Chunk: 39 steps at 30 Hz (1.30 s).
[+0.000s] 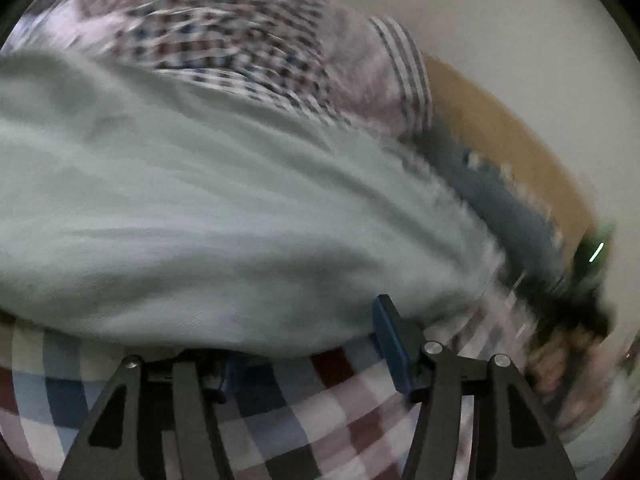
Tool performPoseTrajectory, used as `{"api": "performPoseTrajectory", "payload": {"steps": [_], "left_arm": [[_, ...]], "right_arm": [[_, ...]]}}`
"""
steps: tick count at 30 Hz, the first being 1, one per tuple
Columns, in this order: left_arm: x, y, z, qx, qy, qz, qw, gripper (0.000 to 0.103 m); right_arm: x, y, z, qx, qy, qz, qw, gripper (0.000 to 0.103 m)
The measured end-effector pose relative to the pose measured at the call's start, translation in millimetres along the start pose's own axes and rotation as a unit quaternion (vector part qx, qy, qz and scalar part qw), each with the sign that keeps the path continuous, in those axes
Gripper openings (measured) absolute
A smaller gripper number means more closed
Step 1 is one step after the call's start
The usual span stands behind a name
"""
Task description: Fold clothes
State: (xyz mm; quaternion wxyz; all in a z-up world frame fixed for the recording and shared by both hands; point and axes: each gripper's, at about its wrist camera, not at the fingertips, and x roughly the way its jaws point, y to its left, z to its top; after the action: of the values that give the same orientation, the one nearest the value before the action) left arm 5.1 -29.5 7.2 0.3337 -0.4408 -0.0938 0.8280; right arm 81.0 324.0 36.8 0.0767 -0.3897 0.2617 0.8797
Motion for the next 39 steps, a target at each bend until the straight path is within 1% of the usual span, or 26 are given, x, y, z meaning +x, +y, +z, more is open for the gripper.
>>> {"api": "performPoseTrajectory", "payload": {"steps": [1, 3, 5, 8, 10, 11, 12, 13, 14, 15, 16, 17, 18, 20, 22, 25, 27, 31, 34, 39], "left_arm": [[5.3, -8.2, -1.6, 0.024, 0.003, 0.006, 0.9997, 0.066], [13.7, -23.3, -2.2, 0.070, 0.000, 0.037, 0.9968, 0.073], [22.2, -36.2, -2.5, 0.111, -0.002, 0.067, 0.9915, 0.075], [36.1, -34.5, 0.2, 0.121, 0.015, 0.103, 0.9872, 0.075], [39.2, -33.3, 3.7, 0.119, 0.010, 0.100, 0.9877, 0.075], [39.1, -33.1, 5.2, 0.119, 0.006, 0.097, 0.9882, 0.074], [38.9, -33.0, 6.8, 0.118, 0.002, 0.094, 0.9886, 0.072], [38.2, -32.5, 7.9, 0.116, -0.004, 0.091, 0.9891, 0.067], [36.3, -31.3, 8.4, 0.110, -0.013, 0.092, 0.9896, 0.045], [34.2, -29.5, 10.1, 0.103, -0.021, 0.090, 0.9904, 0.019], [30.3, -27.3, 11.2, 0.097, -0.029, 0.080, 0.9916, 0.016], [25.8, -25.2, 11.9, 0.092, -0.037, 0.069, 0.9927, 0.014], [20.0, -24.3, 11.6, 0.091, -0.040, 0.057, 0.9934, 0.011], [7.4, -27.5, 10.3, 0.102, -0.038, 0.039, 0.9933, 0.010], [-7.0, -31.3, 7.1, 0.120, -0.036, 0.026, 0.9918, 0.010], [-24.9, -30.9, 2.5, 0.126, -0.038, -0.007, 0.9913, 0.009], [-33.8, -30.0, -1.3, 0.128, -0.038, -0.028, 0.9906, 0.009], [-18.3, -32.8, -15.1, 0.162, 0.005, 0.003, 0.9867, 0.008], [-2.9, -30.9, -24.2, 0.167, 0.033, 0.018, 0.9852, 0.008], [-7.6, -29.6, -24.2, 0.151, 0.025, 0.013, 0.9881, 0.008]], "right_arm": [[-3.6, 4.5, 0.8, -0.010, -0.008, 0.011, 1.000, 0.027], [-3.7, 4.6, -0.7, -0.016, -0.009, 0.022, 1.000, 0.027], [-3.1, 3.6, -3.2, -0.020, -0.008, 0.029, 0.999, 0.028], [2.3, 4.2, -4.4, -0.031, 0.003, 0.032, 0.999, 0.029], [6.9, 7.2, -4.4, -0.049, 0.007, 0.030, 0.998, 0.030], [7.2, 2.5, -1.7, -0.048, 0.006, 0.028, 0.998, 0.032], [7.0, -4.6, 2.5, -0.041, 0.004, 0.026, 0.999, 0.036], [6.7, -11.7, 6.7, -0.035, 0.001, 0.024, 0.999, 0.045], [6.5, -18.9, 10.9, -0.028, -0.001, 0.022, 0.999, 0.052], [6.3, -26.0, 15.1, -0.022, -0.003, 0.021, 1.000, 0.065], [8.3, -35.4, 19.8, -0.004, 0.000, 0.021, 1.000, 0.075], [11.4, -45.9, 24.9, 0.020, 0.007, 0.023, 1.000, 0.075], [15.3, -55.3, 29.1, 0.044, 0.013, 0.035, 0.998, 0.075], [24.1, -72.8, 36.7, 0.090, 0.026, 0.069, 0.993, 0.076], [34.8, -81.4, 40.1, 0.118, 0.044, 0.089, 0.988, 0.076], [49.1, -82.8, 39.3, 0.128, 0.062, 0.092, 0.986, 0.076], [52.7, -78.3, 39.6, 0.123, 0.058, 0.092, 0.986, 0.076], [61.7, -70.3, 40.7, 0.125, 0.048, 0.081, 0.988, 0.078], [66.3, -60.7, 43.9, 0.121, 0.043, 0.064, 0.990, 0.080], [55.8, -37.2, 42.1, 0.100, 0.028, -0.007, 0.995, 0.080]]}}
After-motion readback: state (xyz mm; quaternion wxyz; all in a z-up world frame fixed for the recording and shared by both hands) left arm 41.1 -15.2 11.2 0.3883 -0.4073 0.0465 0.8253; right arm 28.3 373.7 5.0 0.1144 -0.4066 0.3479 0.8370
